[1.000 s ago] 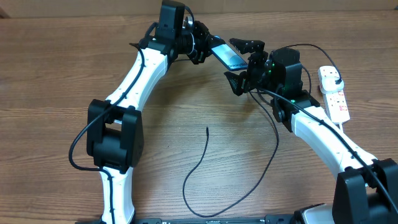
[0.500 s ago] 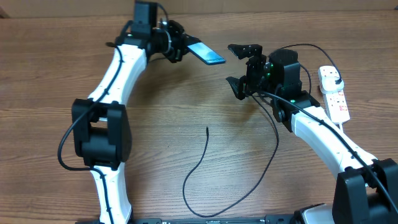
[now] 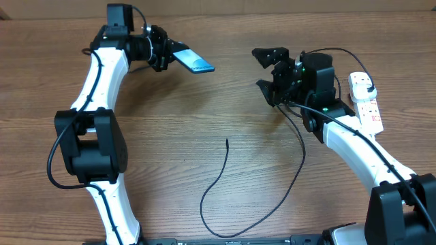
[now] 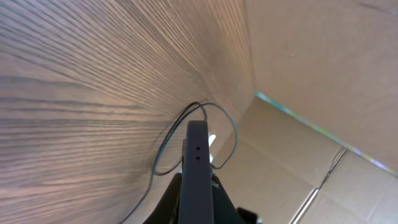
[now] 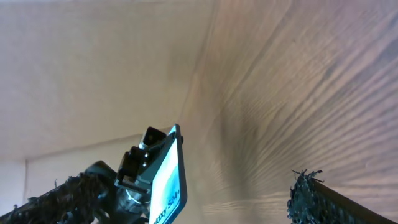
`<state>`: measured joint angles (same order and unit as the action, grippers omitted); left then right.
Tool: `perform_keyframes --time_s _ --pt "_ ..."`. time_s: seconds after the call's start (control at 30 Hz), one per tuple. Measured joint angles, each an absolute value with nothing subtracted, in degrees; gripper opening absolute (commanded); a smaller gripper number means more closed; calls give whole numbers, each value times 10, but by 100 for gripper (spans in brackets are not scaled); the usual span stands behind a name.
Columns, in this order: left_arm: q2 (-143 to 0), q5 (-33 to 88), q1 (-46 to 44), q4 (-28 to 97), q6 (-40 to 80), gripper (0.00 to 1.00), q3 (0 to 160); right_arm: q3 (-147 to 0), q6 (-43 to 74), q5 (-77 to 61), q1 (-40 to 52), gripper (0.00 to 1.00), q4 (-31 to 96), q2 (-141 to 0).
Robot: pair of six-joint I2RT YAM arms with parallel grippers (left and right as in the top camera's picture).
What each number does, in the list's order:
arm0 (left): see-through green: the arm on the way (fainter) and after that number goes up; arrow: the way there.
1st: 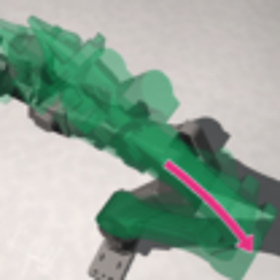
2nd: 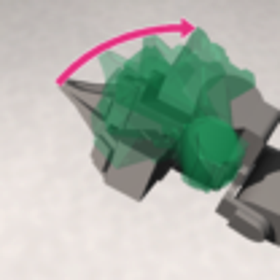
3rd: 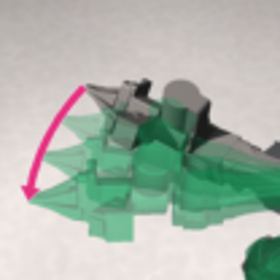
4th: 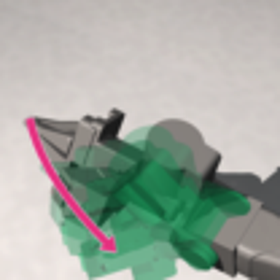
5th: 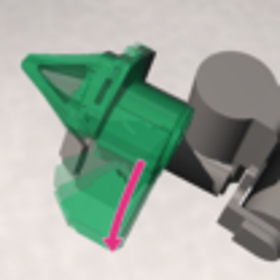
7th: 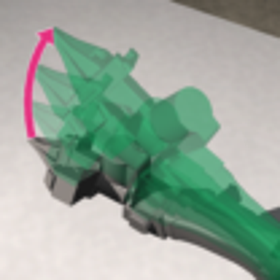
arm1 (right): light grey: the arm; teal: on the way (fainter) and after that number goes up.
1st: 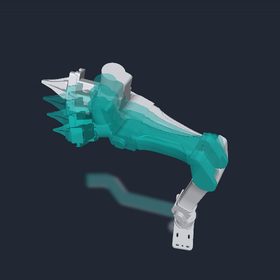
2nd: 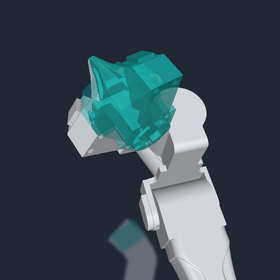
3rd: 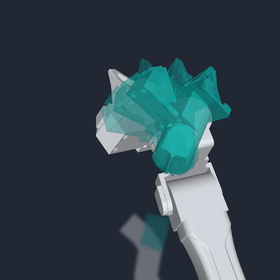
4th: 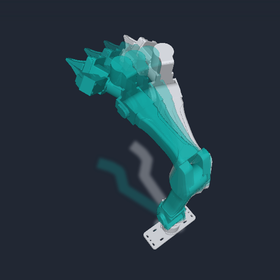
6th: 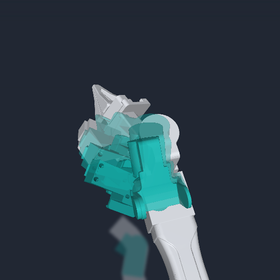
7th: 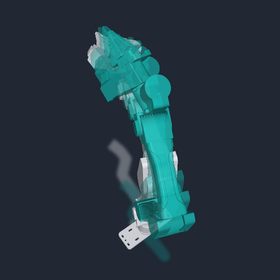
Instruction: Plug charger to phone and switch on socket
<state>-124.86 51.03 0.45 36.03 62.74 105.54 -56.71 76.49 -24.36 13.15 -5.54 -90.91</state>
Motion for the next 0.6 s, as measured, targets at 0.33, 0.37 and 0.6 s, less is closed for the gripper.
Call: perform_keyframes --time_s 0.33,0.37,0.6 --pt "-1249 512 12 363 563 4 1055 -607 627 -252 131 99 -3 -909" --pt "-1249 512 13 362 560 4 1055 -620 610 -250 131 100 20 -909" --pt "-1249 512 17 363 546 4 1055 -695 534 -196 131 99 149 -909"
